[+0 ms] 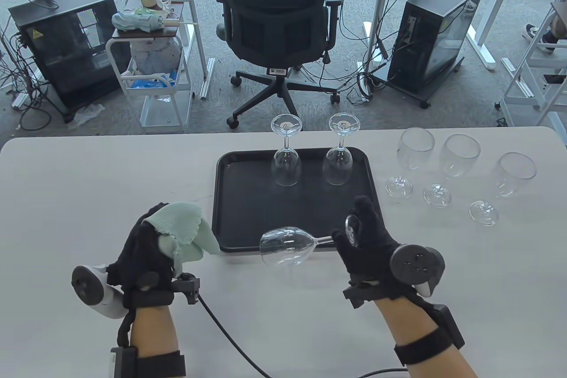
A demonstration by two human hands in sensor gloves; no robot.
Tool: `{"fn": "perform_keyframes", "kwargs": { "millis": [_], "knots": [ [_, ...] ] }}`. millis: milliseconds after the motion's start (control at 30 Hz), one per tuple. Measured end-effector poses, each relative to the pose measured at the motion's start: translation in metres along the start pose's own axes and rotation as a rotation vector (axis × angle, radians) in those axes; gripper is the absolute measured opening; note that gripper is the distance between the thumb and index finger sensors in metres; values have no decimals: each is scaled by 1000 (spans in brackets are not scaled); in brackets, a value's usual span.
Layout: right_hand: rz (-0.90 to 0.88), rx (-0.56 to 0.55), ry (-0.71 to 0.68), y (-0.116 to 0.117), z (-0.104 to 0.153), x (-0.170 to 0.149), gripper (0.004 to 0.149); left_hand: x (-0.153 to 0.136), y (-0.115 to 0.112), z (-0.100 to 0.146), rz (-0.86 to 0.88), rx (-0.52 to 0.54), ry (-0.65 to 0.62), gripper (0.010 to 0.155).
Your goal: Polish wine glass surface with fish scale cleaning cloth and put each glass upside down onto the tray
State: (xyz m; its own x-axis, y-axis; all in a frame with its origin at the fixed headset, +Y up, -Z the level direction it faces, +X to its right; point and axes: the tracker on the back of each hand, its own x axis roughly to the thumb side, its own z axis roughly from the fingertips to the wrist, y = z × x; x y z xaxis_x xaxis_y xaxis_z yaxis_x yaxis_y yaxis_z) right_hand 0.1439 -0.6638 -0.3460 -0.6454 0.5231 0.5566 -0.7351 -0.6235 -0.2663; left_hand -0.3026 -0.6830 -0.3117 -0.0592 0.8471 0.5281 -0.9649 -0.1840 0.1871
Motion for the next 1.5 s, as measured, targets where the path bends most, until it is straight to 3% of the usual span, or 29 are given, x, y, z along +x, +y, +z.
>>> {"fn": "perform_keyframes", "kwargs": {
  "millis": [167, 333, 633, 1000, 1100, 1267, 1400, 1500],
  "knots": [
    [332, 123, -152, 57, -69, 47, 76, -2, -2, 1, -7, -2, 4, 54],
    [499, 198, -120, 119, -124, 66, 72, -5, -1, 0, -6, 8, 0, 54],
    [547, 226, 33, 187, -172, 65, 72, -4, -2, 1, -11, -7, -7, 54],
    [603, 225, 187, 205, -198, 64, 69, -3, -3, 0, 18, -27, -20, 54],
    [621, 364, 238, 215, -201, 61, 82, -3, -2, 0, 29, -23, -21, 54],
    [612, 404, 301, 214, -200, 57, 88, -2, -2, 0, 30, -30, -23, 54],
    [538, 360, 221, 200, -193, 64, 88, -2, -2, 0, 36, -30, -21, 54],
    [439, 322, 62, 175, -172, 72, 82, -3, -3, 0, 39, -34, -17, 54]
  ]
}}
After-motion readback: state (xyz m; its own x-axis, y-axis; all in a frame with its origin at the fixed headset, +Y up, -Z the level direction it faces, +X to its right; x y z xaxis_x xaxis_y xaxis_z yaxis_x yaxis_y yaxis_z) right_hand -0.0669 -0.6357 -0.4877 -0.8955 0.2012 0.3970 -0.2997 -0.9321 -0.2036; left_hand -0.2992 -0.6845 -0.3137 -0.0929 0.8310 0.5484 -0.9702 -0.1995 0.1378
